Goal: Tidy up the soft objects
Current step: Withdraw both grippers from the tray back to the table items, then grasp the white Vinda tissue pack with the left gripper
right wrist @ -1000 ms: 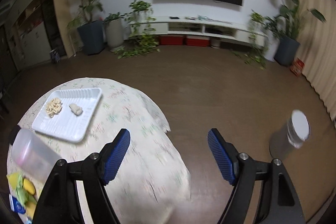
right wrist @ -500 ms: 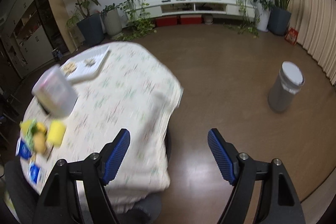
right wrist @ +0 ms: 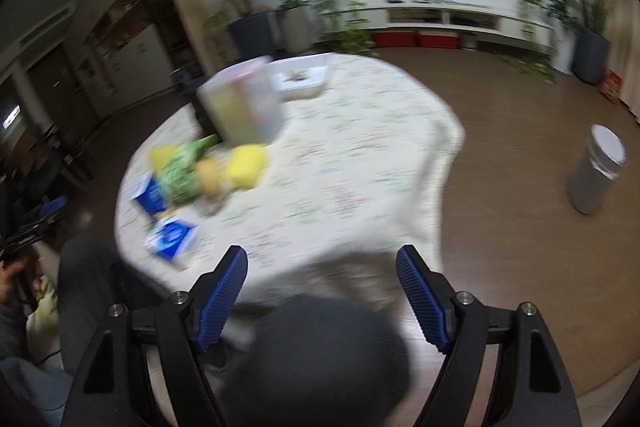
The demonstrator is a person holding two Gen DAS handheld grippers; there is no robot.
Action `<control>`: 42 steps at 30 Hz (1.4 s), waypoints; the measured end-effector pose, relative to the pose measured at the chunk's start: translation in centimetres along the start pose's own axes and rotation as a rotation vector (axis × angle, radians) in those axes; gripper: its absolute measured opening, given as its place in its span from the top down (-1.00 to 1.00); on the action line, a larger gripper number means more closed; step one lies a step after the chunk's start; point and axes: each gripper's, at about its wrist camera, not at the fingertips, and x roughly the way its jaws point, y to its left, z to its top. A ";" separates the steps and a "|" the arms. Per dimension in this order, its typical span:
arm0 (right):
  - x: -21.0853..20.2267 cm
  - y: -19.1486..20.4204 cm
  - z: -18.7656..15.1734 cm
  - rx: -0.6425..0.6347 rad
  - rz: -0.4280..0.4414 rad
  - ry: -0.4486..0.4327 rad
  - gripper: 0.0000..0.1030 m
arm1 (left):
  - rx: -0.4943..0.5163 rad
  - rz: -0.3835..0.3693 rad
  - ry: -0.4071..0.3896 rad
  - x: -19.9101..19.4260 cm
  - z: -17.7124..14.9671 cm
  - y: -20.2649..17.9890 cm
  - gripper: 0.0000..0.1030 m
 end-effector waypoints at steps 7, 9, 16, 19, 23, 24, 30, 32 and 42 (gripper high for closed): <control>3.3 8.8 -1.1 -0.117 0.091 0.021 -0.54 | -0.073 -0.062 0.003 3.1 0.1 -2.8 -0.50; 4.4 10.7 -1.3 -0.143 0.097 0.022 -0.54 | -0.076 -0.064 0.005 4.0 0.4 -3.3 -0.50; 8.9 12.5 -1.1 -0.181 0.084 0.073 -0.54 | -0.037 -0.072 0.040 7.4 1.8 -5.3 -0.50; 10.4 12.1 -0.9 -0.168 0.090 0.092 -0.54 | -0.035 -0.074 0.057 8.6 2.2 -5.5 -0.50; 11.7 12.1 -0.7 -0.187 0.093 0.105 -0.61 | -0.033 -0.063 0.083 10.3 2.4 -5.9 -0.50; 12.1 12.2 -0.7 -0.188 0.097 0.111 -0.62 | -0.035 -0.060 0.088 10.6 2.5 -6.0 -0.50; 13.2 13.1 -0.7 -0.209 0.111 0.113 -0.63 | -0.054 -0.032 0.102 12.9 2.7 -5.7 -0.50; 13.5 13.4 -0.8 -0.218 0.111 0.111 -0.63 | -0.055 -0.021 0.104 13.4 2.7 -5.7 -0.50; 14.7 14.3 -0.7 -0.232 0.132 0.111 -0.62 | -0.095 0.007 0.091 14.0 2.5 -4.1 0.22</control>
